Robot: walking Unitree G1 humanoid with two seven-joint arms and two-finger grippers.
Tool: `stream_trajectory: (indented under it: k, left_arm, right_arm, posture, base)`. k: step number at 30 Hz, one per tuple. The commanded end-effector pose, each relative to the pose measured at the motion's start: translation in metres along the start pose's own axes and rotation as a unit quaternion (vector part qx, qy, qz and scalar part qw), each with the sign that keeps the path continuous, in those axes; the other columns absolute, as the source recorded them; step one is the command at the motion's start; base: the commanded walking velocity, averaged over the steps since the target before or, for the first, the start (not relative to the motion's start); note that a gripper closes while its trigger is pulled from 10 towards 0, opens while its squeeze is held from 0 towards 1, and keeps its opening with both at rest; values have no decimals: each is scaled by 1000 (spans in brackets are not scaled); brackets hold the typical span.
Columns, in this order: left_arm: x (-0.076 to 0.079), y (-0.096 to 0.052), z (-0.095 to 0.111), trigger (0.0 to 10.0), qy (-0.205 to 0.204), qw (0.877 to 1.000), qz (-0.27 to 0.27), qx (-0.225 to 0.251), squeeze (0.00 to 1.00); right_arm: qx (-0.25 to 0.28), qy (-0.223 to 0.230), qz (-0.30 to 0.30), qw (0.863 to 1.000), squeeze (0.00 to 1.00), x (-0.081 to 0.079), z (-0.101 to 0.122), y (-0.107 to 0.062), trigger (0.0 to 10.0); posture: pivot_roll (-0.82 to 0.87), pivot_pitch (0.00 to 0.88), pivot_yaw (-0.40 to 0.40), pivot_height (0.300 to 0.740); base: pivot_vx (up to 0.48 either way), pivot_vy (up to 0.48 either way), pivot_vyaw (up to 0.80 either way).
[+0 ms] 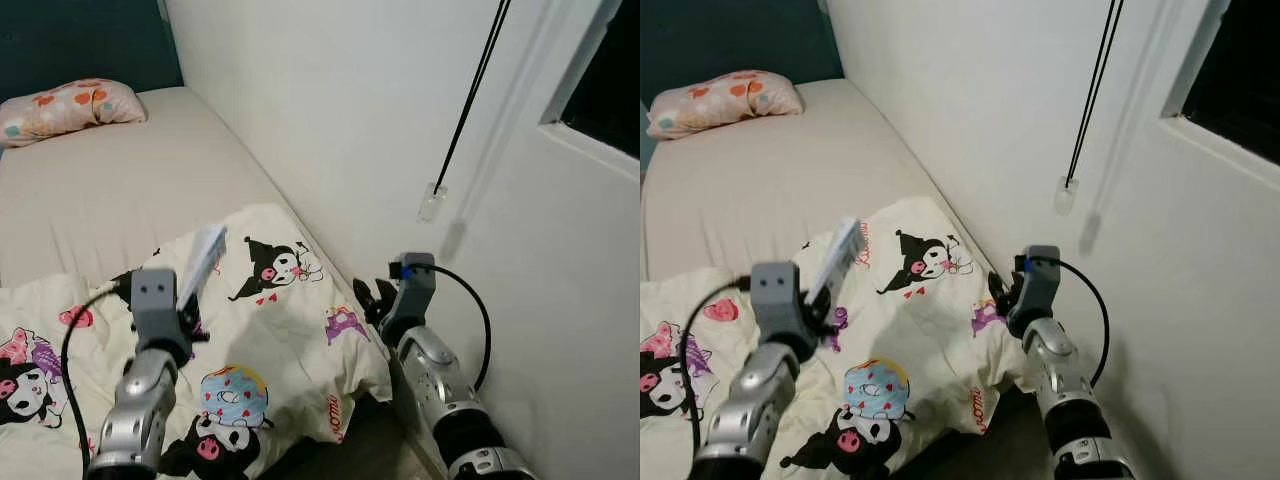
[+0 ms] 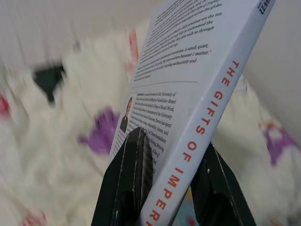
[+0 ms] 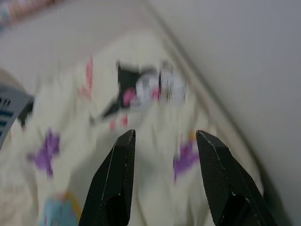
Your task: Clean up the room
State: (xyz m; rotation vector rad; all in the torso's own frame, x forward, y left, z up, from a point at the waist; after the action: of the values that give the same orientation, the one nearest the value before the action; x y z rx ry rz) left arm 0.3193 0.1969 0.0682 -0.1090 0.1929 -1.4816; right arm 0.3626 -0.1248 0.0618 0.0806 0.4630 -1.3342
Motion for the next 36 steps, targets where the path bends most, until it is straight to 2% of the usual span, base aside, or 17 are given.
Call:
stream_trajectory:
  k: [1, 4, 6, 7, 8, 10, 16, 28, 36]
  left_arm:
    - [1, -1, -6, 10000, -2, 1000, -2, 1, 0]
    - [2, -2, -12, 10000, 6, 1000, 0, 1, 0]
    - [7, -3, -18, 10000, 37, 999, -8, -8, 0]
    - [7, -3, -18, 10000, 37, 999, -8, -8, 0]
    - [9, -3, -18, 10000, 72, 997, -14, -5, 0]
    - [9, -3, -15, 10000, 78, 997, -17, 1, 0]
    - [3, -6, -11, 10000, 63, 998, -12, 8, 0]
    - [12, -12, -13, 10000, 43, 999, -6, 25, 0]
    - [14, -12, -9, 10000, 38, 999, -6, 33, 0]
  right_arm:
    - [-32, -8, -7, 999, 0, 1, -21, -4, 10000]
    - [-52, -30, -3, 998, 0, 1, -33, -8, 10000]
    - [-75, -53, -1, 996, 0, 5, -48, -14, 10000]
    - [-75, -53, -1, 996, 0, 5, -48, -14, 10000]
    - [-82, -59, -1, 995, 0, 7, -52, -17, 10000]
    - [-84, -58, -1, 995, 0, 8, -55, -19, 10000]
    - [-82, -56, 7, 995, 0, 4, -60, -21, 10000]
    - [-70, -52, 52, 995, 0, -14, -56, -17, 10000]
    - [-62, -59, 85, 993, 0, -19, -51, -17, 10000]
  posture:
    - [-16, 135, -6, 740]
    - [-20, 134, -6, 740]
    - [1, 133, -19, 740]
    - [1, 133, -19, 740]
    - [6, 133, -20, 740]
    - [18, 134, -16, 740]
    - [11, 137, -16, 740]
    - [8, 148, -25, 740]
    - [8, 146, -25, 740]
  base:
    - [0, 0, 0]
    - [0, 0, 0]
    - [0, 0, 0]
    - [0, 0, 0]
    - [0, 0, 0]
    - [0, 0, 0]
    - [0, 0, 0]
    - [0, 0, 0]
    - [0, 0, 800]
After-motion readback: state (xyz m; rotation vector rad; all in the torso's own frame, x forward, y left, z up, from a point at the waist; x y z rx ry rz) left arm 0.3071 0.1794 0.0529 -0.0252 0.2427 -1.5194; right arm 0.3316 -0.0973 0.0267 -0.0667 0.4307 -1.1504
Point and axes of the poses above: a point about 5 cm out from each wrist's last joint towards the gripper, its own y axis pointing out of the wrist towards the gripper, its own z axis along the axis of the wrist's last joint, x = y × z, the point moved 3 cm from there along y, pointing out of the wrist towards the gripper, and after that the axes turned 10 degrees about y, right-handed, at the moved point
